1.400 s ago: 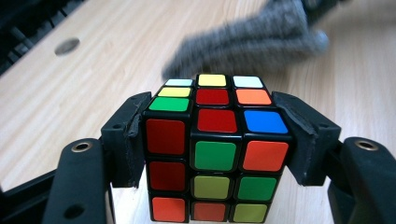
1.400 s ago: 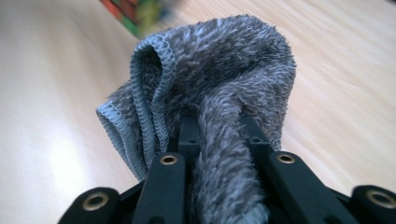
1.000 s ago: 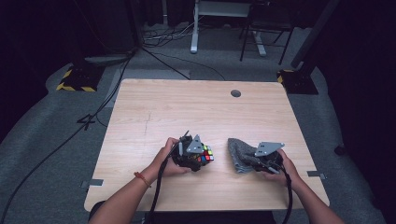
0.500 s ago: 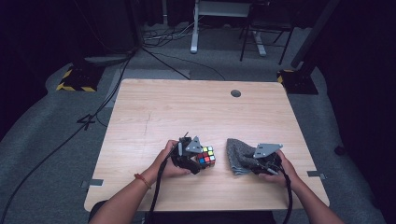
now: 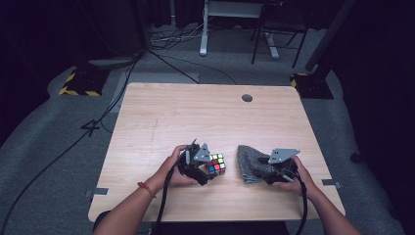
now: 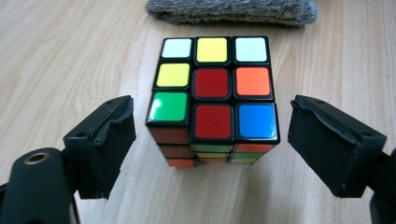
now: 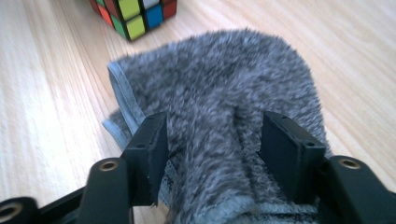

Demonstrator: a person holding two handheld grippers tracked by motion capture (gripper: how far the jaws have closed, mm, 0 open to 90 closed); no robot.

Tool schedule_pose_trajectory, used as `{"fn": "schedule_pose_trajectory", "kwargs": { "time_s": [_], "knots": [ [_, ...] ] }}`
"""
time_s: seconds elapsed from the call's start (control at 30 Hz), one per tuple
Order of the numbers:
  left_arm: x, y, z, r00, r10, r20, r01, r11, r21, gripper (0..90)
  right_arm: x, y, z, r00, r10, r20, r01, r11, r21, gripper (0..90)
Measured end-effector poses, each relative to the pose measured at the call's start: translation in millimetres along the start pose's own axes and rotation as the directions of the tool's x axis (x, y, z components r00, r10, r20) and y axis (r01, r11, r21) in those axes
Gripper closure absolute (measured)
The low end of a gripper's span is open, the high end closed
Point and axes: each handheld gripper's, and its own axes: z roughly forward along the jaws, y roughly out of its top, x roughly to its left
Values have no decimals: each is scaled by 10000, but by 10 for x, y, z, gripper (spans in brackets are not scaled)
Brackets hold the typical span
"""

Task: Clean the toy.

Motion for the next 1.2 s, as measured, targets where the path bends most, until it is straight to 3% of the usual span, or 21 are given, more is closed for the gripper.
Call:
{"fn": "schedule_pose_trajectory", "kwargs": {
  "time_s": [0.13,0.17,0.23,0.37,0.67,0.77,1.2],
  "knots": [
    [-3,-2,-61,9999,24,-161,-24,10000,45,158,-7,31,-63,9999,82,82,-81,9999,-130,378],
    [-25,-10,-113,9983,94,-582,-83,9998,177,159,-9,36,-77,9999,85,126,-83,9998,-162,367],
    [-31,-37,-181,9979,212,-607,-210,9998,37,158,-12,41,-106,9997,134,191,-130,9997,-218,353],
    [-45,-94,-339,9938,371,-1047,-368,9993,49,158,-25,51,-164,9995,81,308,-77,9999,-148,330],
    [-29,-246,-589,9835,258,-1789,-172,9986,495,158,-55,91,-309,9977,47,672,-39,9999,-130,323],
    [-15,-356,-660,9797,87,-2004,28,9984,568,158,-47,9,-357,9969,31,780,-44,9999,166,319],
    [21,-738,-808,9687,-406,-2450,630,9945,843,160,-71,-409,-600,9896,920,1110,-907,9957,-165,286]
  ]
}}
